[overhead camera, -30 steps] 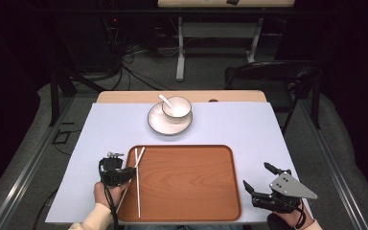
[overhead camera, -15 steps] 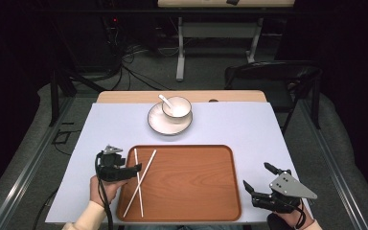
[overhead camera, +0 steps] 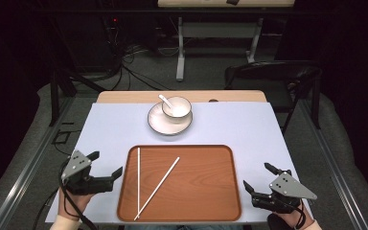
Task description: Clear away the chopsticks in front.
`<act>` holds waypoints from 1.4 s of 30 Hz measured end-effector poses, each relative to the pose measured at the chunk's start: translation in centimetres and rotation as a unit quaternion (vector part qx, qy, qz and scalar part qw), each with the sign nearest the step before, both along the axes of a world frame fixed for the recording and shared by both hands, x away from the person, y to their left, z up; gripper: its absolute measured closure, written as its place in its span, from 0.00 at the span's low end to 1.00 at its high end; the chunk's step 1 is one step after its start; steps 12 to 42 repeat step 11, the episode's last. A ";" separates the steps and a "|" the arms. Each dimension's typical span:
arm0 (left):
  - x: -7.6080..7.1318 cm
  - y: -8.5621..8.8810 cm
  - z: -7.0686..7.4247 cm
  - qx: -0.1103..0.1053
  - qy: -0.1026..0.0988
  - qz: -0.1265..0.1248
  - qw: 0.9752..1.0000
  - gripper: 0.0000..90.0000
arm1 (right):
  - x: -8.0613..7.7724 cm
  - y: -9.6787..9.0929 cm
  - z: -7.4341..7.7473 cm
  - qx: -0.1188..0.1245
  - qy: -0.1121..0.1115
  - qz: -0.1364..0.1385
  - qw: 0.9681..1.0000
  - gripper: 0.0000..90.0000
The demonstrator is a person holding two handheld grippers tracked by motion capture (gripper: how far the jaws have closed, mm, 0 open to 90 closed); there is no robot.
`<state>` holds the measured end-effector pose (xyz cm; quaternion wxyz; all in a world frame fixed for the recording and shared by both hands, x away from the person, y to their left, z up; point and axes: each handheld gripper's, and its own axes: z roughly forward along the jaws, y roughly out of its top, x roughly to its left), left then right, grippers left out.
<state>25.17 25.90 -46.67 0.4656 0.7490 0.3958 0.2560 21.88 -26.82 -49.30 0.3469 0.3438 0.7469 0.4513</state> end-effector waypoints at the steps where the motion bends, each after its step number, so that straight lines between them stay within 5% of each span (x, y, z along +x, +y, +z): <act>1: -0.6 0.3 -0.1 0.007 -0.009 0.003 1.000 0.01 | 0.0 0.0 0.0 0.000 0.000 -0.001 1.000 0.16; 7: -2.4 1.4 -1.6 0.006 -0.009 0.024 1.000 0.00 | 0.0 0.0 0.0 -0.001 0.000 0.000 1.000 0.16; 42: -2.2 1.7 -2.0 0.003 -0.001 0.030 1.000 0.00 | 0.0 0.0 0.0 -0.001 0.000 0.000 1.000 0.16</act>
